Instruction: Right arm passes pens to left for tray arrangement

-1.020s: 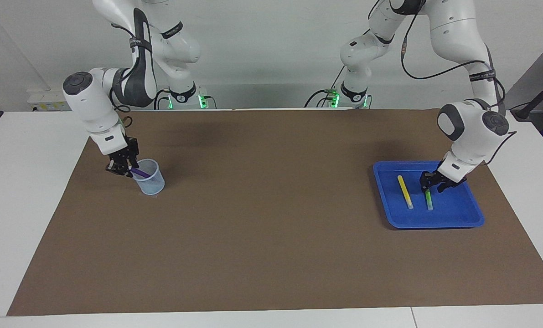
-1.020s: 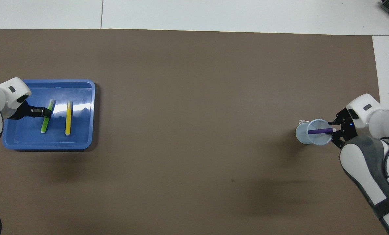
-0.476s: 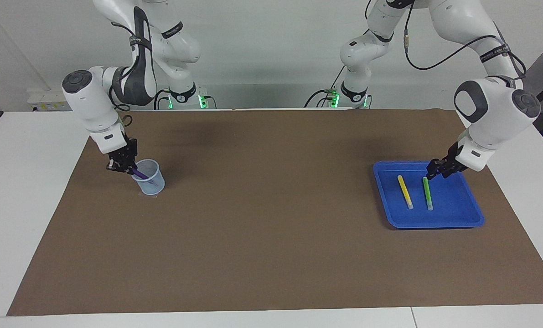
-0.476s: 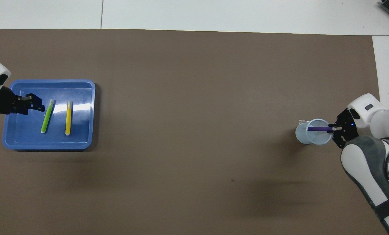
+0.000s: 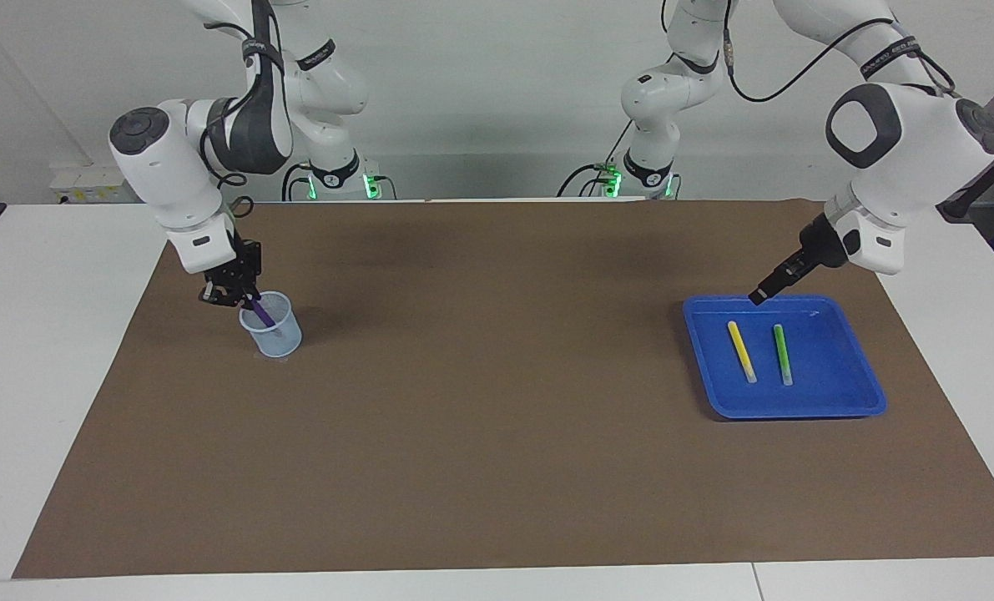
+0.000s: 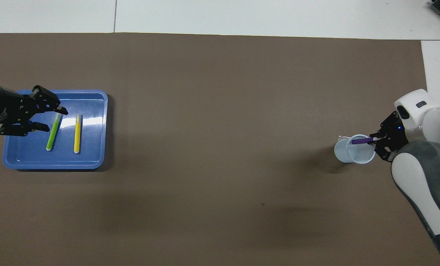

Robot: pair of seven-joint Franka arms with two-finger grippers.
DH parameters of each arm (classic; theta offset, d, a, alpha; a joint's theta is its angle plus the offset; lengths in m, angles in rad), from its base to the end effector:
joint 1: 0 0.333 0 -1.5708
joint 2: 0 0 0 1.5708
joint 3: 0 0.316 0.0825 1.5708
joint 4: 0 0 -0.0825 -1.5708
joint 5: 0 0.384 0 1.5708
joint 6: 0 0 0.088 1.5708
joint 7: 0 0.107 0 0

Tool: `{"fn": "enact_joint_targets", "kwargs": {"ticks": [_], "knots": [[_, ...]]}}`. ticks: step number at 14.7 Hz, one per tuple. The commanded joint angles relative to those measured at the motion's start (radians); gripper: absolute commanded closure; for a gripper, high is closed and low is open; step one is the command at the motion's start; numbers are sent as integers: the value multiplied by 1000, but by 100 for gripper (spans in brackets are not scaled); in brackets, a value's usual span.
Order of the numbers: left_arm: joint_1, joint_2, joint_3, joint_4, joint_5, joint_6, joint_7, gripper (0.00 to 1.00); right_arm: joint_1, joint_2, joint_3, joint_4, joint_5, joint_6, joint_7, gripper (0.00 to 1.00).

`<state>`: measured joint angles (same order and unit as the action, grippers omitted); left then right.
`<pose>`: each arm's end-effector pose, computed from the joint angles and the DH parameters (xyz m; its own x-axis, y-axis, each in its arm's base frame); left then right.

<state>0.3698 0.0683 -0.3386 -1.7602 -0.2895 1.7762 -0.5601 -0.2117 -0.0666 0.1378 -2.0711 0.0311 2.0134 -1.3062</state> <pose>0.5791 -0.0021 0.5193 0.7882 0.5794 -0.2074 0.6147 -0.7570 0.2217 0.5322 -0.0365 0.4607 0.3446 0.9385 0.0206 0.9387 -0.3448 0.0029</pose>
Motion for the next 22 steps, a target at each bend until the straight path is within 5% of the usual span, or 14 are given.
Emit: {"fn": "enact_joint_targets", "kwargs": {"ticks": [1,4,8,11,13,22], "knots": [[-37,-57,10,-1,-81,-31,-215,32,-9,1,3,126,29,-160,37,100],[-55,-94,9,1,-184,-12,-482,32,-6,-12,5,228,64,-323,167,100],[-74,-99,3,-4,-351,40,-759,32,56,-13,14,241,326,-320,500,100],[-92,-107,-13,-10,-437,46,-816,22,194,-12,16,230,386,-188,770,100],[-123,-107,-13,-12,-453,52,-859,2,276,-10,16,224,418,-110,948,100],[-259,-151,-13,-103,-528,165,-879,0,515,2,16,195,582,275,1572,100]]}}
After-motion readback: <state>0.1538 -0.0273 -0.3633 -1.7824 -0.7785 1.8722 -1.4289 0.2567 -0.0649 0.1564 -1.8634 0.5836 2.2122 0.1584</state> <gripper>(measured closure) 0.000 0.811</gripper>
